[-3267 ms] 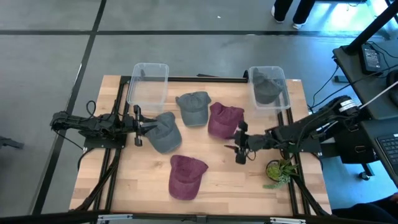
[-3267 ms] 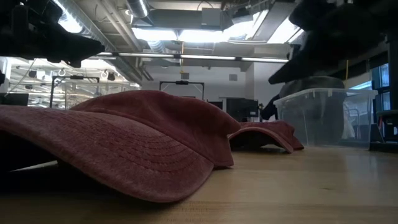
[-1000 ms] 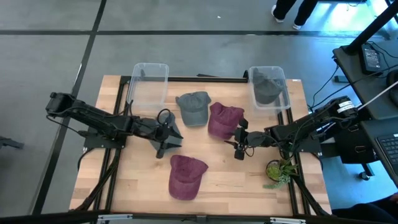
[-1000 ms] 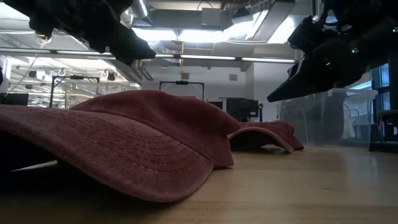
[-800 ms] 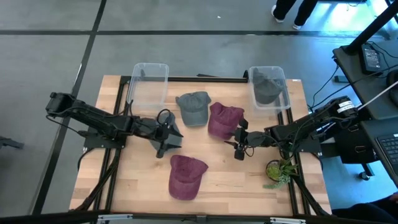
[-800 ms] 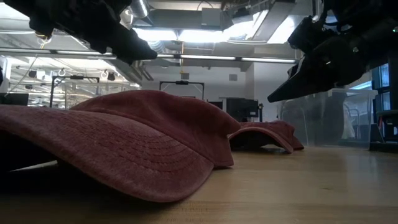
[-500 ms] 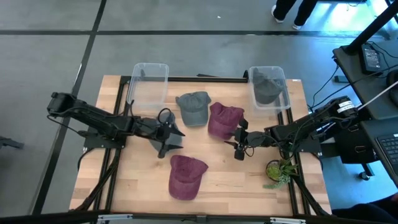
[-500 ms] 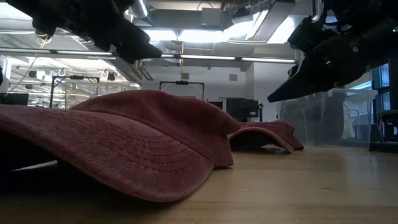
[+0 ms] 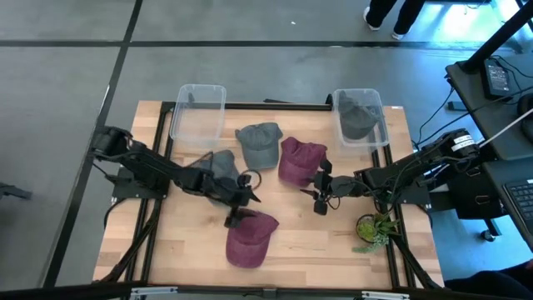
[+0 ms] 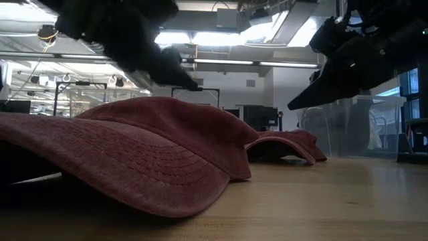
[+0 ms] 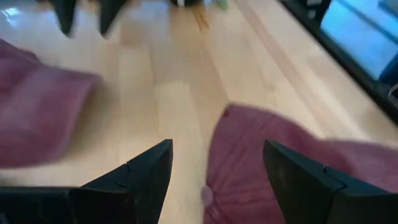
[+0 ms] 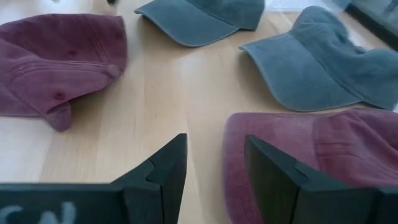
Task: Pick & Place hat
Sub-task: Put the bottom red cap into the left transparent bin
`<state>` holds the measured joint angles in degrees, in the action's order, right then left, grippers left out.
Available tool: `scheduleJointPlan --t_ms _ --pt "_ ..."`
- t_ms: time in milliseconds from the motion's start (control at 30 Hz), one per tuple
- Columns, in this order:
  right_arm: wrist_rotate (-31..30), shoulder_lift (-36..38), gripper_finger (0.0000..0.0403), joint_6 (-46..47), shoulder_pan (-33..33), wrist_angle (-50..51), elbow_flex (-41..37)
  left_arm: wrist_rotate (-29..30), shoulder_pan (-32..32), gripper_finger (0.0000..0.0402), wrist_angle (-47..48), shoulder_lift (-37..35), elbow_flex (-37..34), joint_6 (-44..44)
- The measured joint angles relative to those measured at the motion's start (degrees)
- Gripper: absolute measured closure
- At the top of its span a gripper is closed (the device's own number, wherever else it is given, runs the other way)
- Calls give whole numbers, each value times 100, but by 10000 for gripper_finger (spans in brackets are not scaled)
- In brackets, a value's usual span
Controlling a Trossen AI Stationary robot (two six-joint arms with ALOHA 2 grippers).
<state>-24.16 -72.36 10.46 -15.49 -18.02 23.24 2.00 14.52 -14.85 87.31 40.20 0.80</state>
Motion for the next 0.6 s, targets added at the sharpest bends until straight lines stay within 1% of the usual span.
scheduleJointPlan --t_ms 133,200,333,467,600 --pt "255 0 244 -15 0 4 0 484 144 159 -30 463 16 313" --pt "360 0 244 -15 -2 7 0 591 157 159 -31 666 16 573" --pt "386 0 244 -37 -2 7 0 590 155 158 -207 1093 18 930" --pt "386 0 244 -40 -2 7 0 562 157 160 -508 1504 20 957" --pt "386 0 244 -40 -2 9 0 491 155 161 -618 1754 37 964"
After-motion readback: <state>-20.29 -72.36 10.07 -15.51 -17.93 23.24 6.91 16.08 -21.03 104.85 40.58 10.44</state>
